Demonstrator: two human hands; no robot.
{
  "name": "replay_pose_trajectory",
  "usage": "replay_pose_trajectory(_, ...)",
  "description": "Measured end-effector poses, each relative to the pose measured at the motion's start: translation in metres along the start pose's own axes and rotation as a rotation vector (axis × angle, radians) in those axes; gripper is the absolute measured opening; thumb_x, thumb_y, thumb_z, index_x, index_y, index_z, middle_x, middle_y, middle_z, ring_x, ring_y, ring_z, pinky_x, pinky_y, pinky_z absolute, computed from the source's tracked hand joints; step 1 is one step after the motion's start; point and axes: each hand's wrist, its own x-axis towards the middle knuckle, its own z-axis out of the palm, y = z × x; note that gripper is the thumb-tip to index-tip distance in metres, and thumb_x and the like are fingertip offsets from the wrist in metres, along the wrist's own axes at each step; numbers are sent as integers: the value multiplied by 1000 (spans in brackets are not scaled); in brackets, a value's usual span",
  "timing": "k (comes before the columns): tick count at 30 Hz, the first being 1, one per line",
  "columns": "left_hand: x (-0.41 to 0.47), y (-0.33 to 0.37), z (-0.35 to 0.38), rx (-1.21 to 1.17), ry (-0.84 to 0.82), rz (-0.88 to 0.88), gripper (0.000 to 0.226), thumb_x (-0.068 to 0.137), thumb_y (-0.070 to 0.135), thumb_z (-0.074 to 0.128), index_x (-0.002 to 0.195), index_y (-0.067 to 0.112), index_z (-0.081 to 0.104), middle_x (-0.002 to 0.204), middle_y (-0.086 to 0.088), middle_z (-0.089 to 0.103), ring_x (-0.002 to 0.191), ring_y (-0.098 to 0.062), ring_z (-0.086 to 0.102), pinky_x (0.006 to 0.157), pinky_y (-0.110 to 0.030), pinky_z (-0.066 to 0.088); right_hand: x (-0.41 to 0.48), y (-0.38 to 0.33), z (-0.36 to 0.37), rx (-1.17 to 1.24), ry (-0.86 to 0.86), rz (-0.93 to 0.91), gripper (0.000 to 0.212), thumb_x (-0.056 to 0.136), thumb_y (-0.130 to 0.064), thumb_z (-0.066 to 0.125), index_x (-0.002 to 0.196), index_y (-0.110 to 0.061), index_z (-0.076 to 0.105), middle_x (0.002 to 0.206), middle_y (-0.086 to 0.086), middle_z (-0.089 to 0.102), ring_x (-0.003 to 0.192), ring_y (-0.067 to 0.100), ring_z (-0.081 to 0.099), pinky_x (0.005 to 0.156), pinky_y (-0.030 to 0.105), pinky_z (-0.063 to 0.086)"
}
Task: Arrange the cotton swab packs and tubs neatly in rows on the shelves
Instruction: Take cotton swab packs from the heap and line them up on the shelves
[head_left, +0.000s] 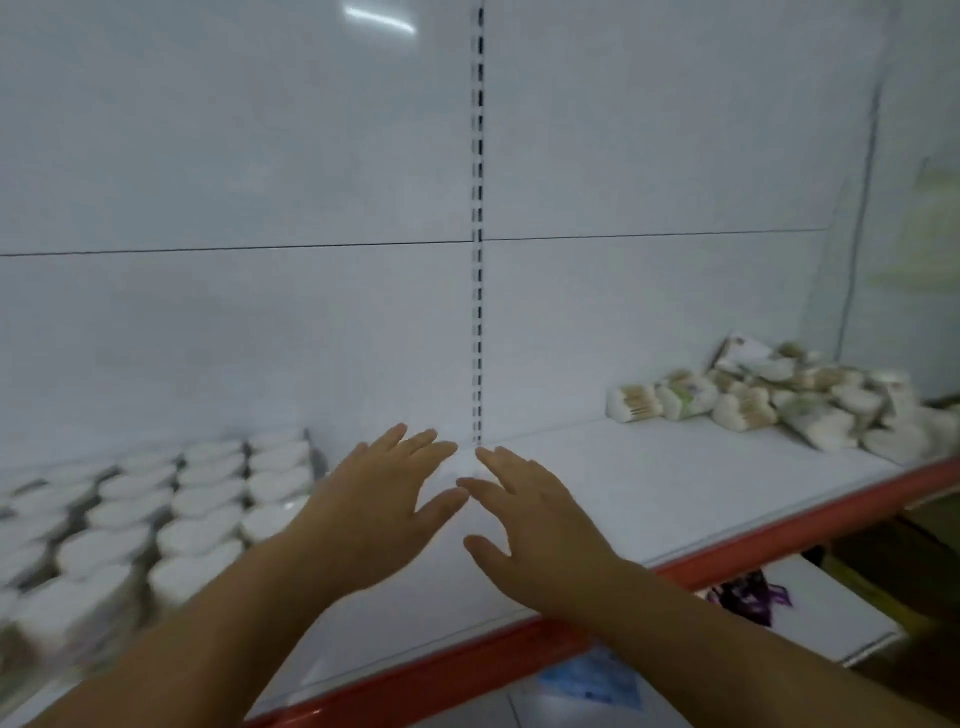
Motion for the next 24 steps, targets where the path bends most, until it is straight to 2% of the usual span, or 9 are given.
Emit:
replay_pose_trajectory(2,23,27,18,-85,-138,35,74,82,72,16,150,42,18,159,20,9,147,-2,1,118,-28,4,-18,45,-20,-52,-170,127,62,97,-46,44,152,-29,20,162,0,1,149,17,-4,121,37,0)
replay_pose_trajectory(6,65,78,46,-149,-352,84,119,42,100,-1,144,47,28,151,29,23,140,4,23,115,-21,15,-60,145,-68,-122,-325,277,67,98,-45,44,154,-27,12,162,1,-5,148,16,-8,118,33,1)
replay_pose_trajectory(9,106,125,66,-189,-364,97,103,47,96,11,136,50,38,133,33,38,121,6,44,100,-14,33,-96,211,-101,-64,-308,385,66,98,-44,45,153,-30,13,162,-5,-3,148,11,-6,118,30,4)
replay_pose_trajectory(11,138,163,82,-224,-332,104,94,50,98,18,128,50,43,124,31,47,112,6,50,89,-9,37,-120,248,-117,-10,-260,429,62,98,-43,47,152,-31,19,161,-8,3,147,8,-2,118,29,6)
replay_pose_trajectory(12,152,183,90,-230,-313,115,80,61,94,28,126,49,45,123,29,50,110,5,51,88,-10,38,-131,266,-124,-9,-235,432,61,97,-43,47,151,-31,22,161,-9,6,147,8,1,118,28,7)
replay_pose_trajectory(15,187,238,119,-240,-255,123,41,92,53,50,130,38,50,127,20,53,111,2,51,95,-16,42,-160,314,-136,-61,-162,441,55,96,-43,47,147,-31,30,158,-9,17,145,10,12,116,26,14)
replay_pose_trajectory(18,216,280,145,-235,-260,167,44,93,46,55,135,37,46,134,18,49,119,0,46,102,-20,38,-179,352,-147,-84,-91,468,49,96,-41,48,142,-31,37,151,-12,27,140,7,23,113,20,18)
replay_pose_trajectory(21,240,308,165,-232,-278,220,57,92,43,58,144,36,34,149,16,34,136,-3,32,113,-22,25,-189,382,-155,-82,-19,496,45,95,-39,52,138,-31,44,146,-14,34,135,4,30,110,16,21)
replay_pose_trajectory(24,268,325,176,-205,-215,322,70,92,35,60,149,36,22,157,14,20,143,-5,19,113,-20,16,-192,407,-162,-85,64,526,43,90,-34,61,132,-28,52,138,-13,43,130,5,38,105,17,28)
